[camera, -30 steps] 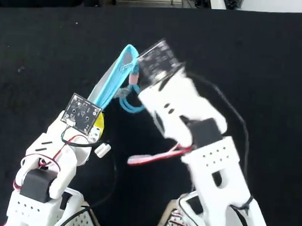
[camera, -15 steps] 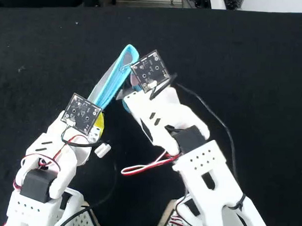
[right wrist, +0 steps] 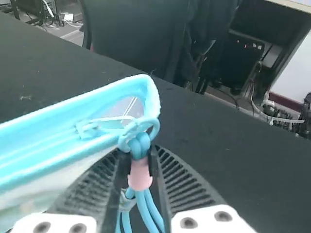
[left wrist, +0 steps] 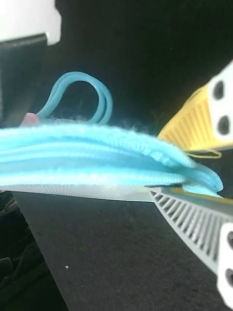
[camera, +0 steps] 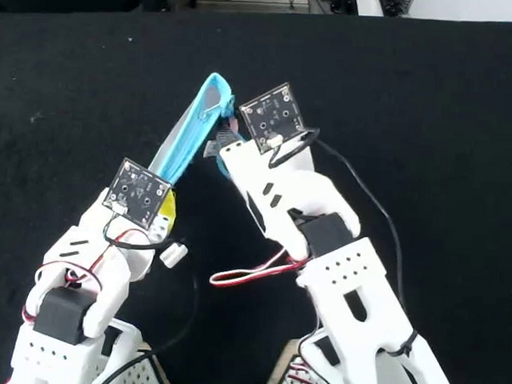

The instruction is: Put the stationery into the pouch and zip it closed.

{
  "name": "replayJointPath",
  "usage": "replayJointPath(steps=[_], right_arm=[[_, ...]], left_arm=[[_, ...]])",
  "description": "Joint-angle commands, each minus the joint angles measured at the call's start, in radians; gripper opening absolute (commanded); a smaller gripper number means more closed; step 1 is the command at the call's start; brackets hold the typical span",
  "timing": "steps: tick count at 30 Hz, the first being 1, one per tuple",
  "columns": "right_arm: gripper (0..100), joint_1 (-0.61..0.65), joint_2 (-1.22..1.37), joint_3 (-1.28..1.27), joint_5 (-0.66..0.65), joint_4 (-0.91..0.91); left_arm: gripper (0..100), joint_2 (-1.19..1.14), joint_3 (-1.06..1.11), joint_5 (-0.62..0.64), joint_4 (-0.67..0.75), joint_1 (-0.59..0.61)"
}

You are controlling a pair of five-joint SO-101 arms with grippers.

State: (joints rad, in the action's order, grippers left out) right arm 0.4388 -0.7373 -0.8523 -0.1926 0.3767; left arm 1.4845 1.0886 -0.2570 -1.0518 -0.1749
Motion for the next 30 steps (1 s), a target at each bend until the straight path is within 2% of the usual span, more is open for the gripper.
replayJointPath(steps=[1,13,18,27,30], right_arm=[[1.0,-0.051,-0.028,0.031,-0.041,-0.021],[1.1,-0.137,-0.012,0.153,-0.038,-0.02],[1.1,-0.138,0.093,0.236,-0.041,-0.02],[1.1,-0.262,0.26,0.354,-0.037,-0.02],[1.2,-0.267,0.288,0.354,-0.037,-0.014]], left_arm=[[3,-0.009,-0.053,-0.003,-0.005,0.007],[3,-0.009,-0.047,-0.003,-0.005,0.01],[3,-0.009,-0.047,-0.003,-0.005,0.01],[3,-0.009,-0.047,-0.003,-0.005,0.01],[3,-0.009,-0.047,-0.003,-0.005,0.01]])
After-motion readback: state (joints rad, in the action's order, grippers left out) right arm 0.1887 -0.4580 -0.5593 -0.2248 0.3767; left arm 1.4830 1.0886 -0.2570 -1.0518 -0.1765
